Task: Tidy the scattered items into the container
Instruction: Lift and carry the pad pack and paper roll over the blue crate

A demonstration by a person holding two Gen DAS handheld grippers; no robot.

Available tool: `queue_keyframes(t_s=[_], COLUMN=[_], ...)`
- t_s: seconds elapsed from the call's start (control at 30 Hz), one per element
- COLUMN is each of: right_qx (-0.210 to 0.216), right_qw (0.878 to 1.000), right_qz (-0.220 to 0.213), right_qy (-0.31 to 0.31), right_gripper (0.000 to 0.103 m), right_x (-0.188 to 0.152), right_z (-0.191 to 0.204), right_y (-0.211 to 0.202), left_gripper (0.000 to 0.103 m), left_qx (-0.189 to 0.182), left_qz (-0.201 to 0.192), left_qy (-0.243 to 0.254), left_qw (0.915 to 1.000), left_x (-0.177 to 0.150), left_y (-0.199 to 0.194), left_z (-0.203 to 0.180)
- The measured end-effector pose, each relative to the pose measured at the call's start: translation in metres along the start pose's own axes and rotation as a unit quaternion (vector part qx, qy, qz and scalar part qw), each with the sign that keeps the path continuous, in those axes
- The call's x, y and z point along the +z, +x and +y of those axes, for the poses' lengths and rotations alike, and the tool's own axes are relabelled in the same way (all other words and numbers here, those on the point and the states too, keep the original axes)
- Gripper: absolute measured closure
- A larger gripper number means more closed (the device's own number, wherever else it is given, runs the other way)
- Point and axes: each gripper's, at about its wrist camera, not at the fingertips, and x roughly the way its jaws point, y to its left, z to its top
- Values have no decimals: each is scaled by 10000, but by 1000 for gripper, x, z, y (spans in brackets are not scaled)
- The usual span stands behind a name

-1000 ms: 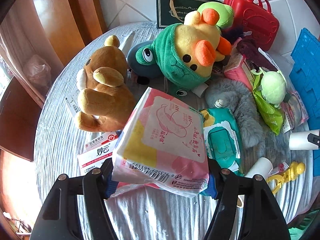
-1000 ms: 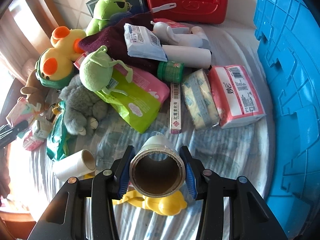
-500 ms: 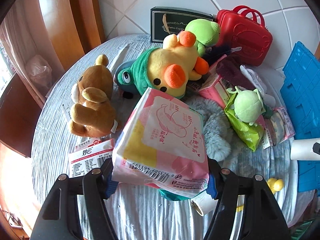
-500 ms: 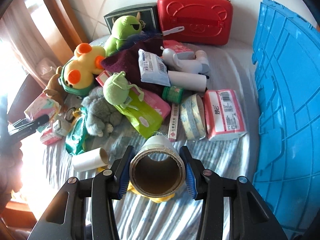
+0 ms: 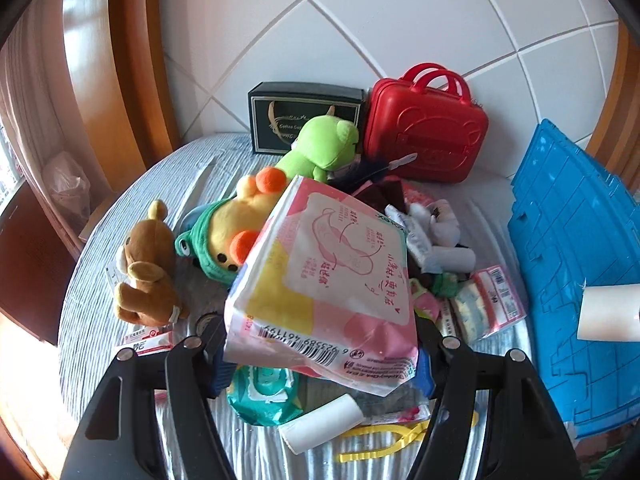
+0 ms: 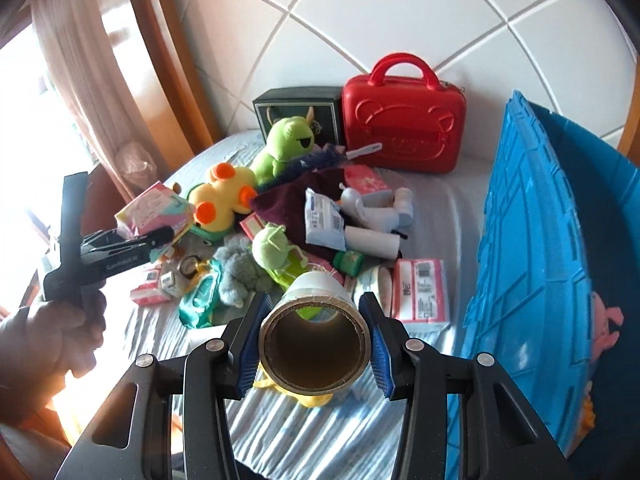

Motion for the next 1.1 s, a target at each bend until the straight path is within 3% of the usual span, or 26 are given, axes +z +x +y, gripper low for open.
queue_keyframes(t_s=[0.23,0.47,0.77,1.1], right_qx=[278,289,-130,-762], right_qw=[9981,9937,9863,9786], right_qz=[-535,-1058,-1559,-1607], right_qy=[84,213,531,1035], right_gripper=[58,58,58,58], right_x=[9,12,0,-34], right_z=[-24,-56,-117,-186], right_y=[-61,-120,-180,-213], left_gripper=[36,36,36,36], left_qx=[-319,-583,-1032,-1622], left_qz=[-406,-733,-866,-894], left_qy=[260,725,1292,1919], left_qw=[9983,9930,9824,9638], left_x=[34,53,66,66], left_y=[-34,-58,-67,-81], left_z=[-63,-129,-220,-317])
